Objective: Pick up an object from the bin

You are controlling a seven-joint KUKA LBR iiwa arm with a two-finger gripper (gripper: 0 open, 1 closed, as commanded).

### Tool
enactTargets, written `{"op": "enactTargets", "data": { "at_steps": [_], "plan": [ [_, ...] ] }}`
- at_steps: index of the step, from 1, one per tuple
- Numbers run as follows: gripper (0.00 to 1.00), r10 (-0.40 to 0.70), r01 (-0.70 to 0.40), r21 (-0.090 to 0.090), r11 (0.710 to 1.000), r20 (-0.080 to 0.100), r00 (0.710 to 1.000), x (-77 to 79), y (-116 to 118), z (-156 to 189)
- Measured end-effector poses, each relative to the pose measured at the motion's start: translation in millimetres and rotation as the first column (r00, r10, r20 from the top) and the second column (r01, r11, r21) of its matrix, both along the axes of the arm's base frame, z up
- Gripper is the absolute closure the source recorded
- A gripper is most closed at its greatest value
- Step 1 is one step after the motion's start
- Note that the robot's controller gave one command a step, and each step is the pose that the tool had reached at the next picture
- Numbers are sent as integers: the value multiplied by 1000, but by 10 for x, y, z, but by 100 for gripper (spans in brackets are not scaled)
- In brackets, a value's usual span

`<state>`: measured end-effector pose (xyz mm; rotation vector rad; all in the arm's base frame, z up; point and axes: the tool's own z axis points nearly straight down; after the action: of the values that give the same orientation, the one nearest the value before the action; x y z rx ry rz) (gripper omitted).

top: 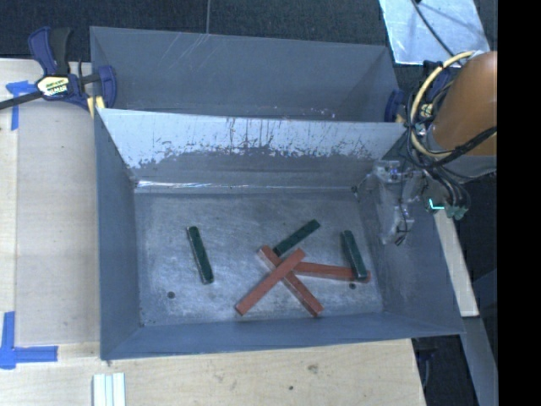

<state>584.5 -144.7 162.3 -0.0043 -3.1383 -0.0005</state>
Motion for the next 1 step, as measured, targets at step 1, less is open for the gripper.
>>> {"op": "enactTargets", "data": {
  "at_steps": [1],
  "plan": [
    [0, 139, -139, -1, 990, 5, 990, -13, 323, -925]
  ]
}}
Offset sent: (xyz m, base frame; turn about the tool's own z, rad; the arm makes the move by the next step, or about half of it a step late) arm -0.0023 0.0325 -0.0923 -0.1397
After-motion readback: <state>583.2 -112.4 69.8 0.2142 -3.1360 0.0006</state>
